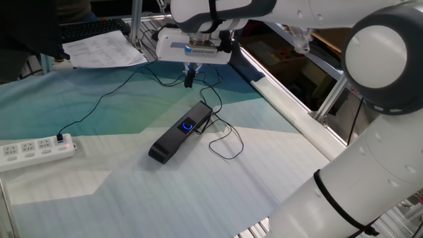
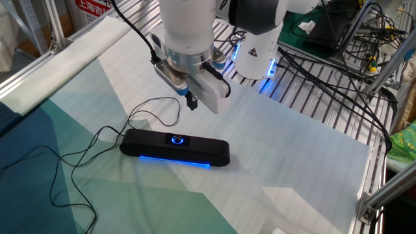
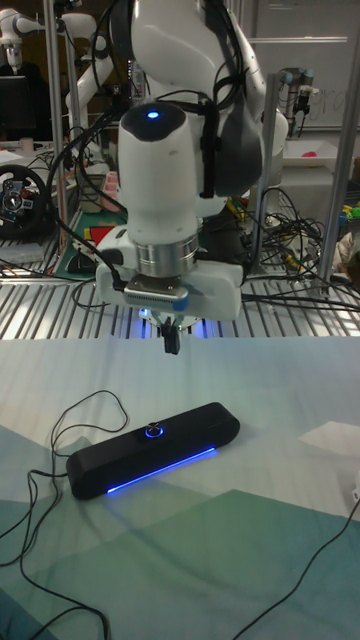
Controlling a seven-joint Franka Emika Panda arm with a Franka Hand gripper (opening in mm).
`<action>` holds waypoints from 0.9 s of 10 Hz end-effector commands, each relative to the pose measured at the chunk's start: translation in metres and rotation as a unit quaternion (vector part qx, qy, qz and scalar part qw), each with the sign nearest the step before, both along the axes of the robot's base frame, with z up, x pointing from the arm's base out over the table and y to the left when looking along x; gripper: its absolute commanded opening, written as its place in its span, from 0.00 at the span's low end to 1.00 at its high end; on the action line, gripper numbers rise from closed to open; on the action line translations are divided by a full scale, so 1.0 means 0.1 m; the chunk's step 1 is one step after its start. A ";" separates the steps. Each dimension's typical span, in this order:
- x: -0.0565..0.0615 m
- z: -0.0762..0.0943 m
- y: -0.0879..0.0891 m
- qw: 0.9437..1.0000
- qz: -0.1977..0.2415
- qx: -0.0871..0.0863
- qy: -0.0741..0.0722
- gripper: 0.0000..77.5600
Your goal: Turn the knob to increase the volume of the speaker
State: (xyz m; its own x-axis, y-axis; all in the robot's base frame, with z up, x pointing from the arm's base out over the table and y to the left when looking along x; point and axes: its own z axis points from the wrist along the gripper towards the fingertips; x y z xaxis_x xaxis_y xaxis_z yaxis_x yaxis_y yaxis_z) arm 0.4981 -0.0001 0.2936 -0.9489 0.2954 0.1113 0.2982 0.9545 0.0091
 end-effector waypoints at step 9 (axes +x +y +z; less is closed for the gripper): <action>0.16 -0.70 0.03 0.998 0.049 -0.021 -0.020 0.00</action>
